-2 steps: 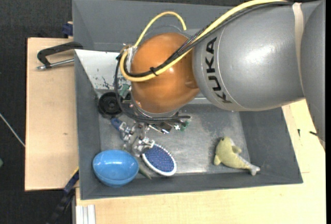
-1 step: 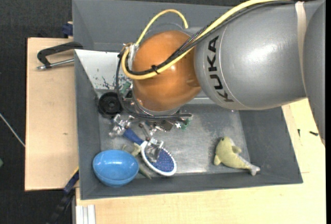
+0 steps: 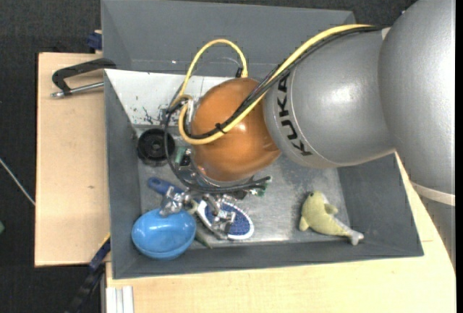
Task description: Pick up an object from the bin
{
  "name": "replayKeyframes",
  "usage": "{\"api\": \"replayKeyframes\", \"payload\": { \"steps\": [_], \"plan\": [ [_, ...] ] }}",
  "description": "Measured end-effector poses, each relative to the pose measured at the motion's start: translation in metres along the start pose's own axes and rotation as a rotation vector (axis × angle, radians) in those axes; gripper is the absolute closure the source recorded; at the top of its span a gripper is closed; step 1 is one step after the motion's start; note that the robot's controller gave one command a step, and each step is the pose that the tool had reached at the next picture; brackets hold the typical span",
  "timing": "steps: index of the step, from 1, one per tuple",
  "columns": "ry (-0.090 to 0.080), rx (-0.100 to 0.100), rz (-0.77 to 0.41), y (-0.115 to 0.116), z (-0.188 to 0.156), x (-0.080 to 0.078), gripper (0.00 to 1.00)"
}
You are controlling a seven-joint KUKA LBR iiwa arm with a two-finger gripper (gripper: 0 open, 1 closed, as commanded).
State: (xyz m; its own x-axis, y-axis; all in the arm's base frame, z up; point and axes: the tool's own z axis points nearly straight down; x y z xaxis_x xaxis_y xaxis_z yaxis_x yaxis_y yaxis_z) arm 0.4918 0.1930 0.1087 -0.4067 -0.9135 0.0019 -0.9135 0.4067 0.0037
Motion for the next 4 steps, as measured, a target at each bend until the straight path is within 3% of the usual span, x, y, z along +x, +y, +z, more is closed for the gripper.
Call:
{"api": "replayKeyframes", "payload": {
  "steps": [1, 2, 3, 4],
  "plan": [
    [-0.005, 0.003, -0.243, -0.002, 0.036, -0.013, 0.0],
    [-0.018, 0.012, -0.241, -0.004, 0.032, -0.017, 1.0],
    [-0.012, 0.015, -0.234, -0.02, -0.14, 0.004, 1.0],
    [-0.006, 0.009, -0.577, -0.023, -0.138, 0.011, 1.0]
  ]
}}
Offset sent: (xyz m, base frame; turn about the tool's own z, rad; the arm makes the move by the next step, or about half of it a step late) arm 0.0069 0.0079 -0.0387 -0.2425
